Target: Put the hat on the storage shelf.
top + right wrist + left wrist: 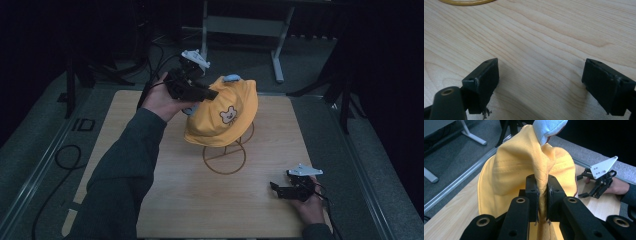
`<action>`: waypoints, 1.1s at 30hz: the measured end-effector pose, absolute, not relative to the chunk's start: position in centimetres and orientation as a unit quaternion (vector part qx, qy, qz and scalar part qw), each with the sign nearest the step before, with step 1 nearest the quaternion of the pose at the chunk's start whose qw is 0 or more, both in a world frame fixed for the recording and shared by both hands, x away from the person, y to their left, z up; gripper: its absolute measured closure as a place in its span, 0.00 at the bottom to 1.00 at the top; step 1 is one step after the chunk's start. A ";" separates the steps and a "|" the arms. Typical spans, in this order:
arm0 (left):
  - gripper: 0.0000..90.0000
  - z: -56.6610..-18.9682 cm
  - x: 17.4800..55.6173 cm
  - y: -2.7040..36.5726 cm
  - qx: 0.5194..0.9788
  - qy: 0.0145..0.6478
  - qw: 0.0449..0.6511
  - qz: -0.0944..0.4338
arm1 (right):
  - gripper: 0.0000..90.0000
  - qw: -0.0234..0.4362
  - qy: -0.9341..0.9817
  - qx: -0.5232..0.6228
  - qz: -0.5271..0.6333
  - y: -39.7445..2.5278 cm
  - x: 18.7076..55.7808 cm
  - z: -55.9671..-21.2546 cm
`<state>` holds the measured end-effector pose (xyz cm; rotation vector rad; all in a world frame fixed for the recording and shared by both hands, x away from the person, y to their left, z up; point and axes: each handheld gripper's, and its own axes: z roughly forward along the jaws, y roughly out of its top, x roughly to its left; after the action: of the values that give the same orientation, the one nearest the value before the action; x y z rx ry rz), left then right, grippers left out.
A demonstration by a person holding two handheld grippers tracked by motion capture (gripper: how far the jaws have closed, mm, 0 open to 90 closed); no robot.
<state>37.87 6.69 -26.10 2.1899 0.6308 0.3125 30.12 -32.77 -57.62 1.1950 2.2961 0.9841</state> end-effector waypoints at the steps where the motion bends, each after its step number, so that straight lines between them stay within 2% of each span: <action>1: 0.91 -26.1 37.9 6.5 0.869 0.251 0.408 0.123 | 0.16 0.185 0.815 0.424 0.349 -32.8 30.1 -57.6; 33: 0.88 -27.4 40.9 1.4 0.887 0.259 0.370 0.099 | 0.16 0.184 0.814 0.425 0.349 -32.7 30.1 -57.6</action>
<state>40.91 1.45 -27.40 2.2753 0.6648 0.2539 30.10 -32.75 -57.60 1.1994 2.2961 0.9850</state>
